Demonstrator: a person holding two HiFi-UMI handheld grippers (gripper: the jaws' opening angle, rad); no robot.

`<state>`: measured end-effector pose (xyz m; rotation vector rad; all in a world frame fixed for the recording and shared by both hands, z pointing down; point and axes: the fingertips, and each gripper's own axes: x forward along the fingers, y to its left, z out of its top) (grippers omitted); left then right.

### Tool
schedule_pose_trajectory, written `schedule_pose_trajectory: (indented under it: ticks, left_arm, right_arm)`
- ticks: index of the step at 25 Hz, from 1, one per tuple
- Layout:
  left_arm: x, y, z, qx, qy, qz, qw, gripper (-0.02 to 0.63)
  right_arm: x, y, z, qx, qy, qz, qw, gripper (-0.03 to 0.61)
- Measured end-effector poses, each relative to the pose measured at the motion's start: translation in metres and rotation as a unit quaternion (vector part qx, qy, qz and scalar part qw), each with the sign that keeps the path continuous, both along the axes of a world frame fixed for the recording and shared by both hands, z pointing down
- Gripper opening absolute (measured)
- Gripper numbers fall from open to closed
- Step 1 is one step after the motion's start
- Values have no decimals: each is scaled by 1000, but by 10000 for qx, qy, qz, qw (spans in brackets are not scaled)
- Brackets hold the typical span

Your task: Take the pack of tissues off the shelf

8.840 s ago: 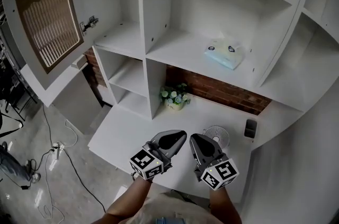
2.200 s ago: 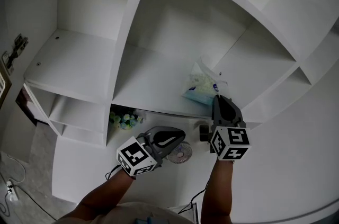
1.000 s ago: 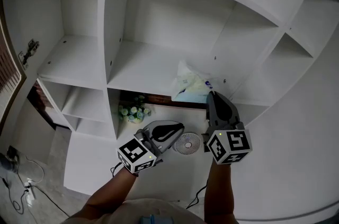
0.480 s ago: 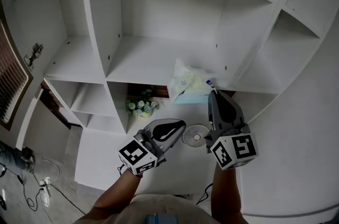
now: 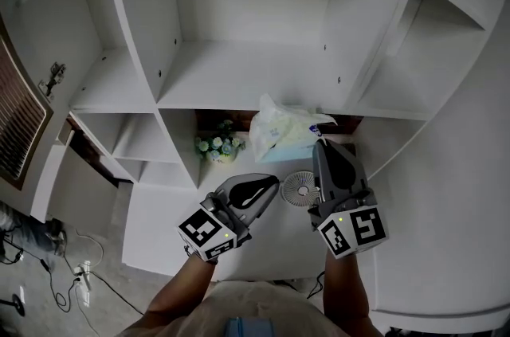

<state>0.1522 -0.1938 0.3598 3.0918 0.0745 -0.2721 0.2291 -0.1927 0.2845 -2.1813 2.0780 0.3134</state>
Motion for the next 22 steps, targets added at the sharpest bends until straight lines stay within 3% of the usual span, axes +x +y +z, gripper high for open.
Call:
schedule_pose_trajectory:
  ticks: [22]
  left_arm:
    - [1,13,58,-133,-651,-4,9978,23]
  right_arm:
    - [0,11,91,-515,-672,-64,9964,18]
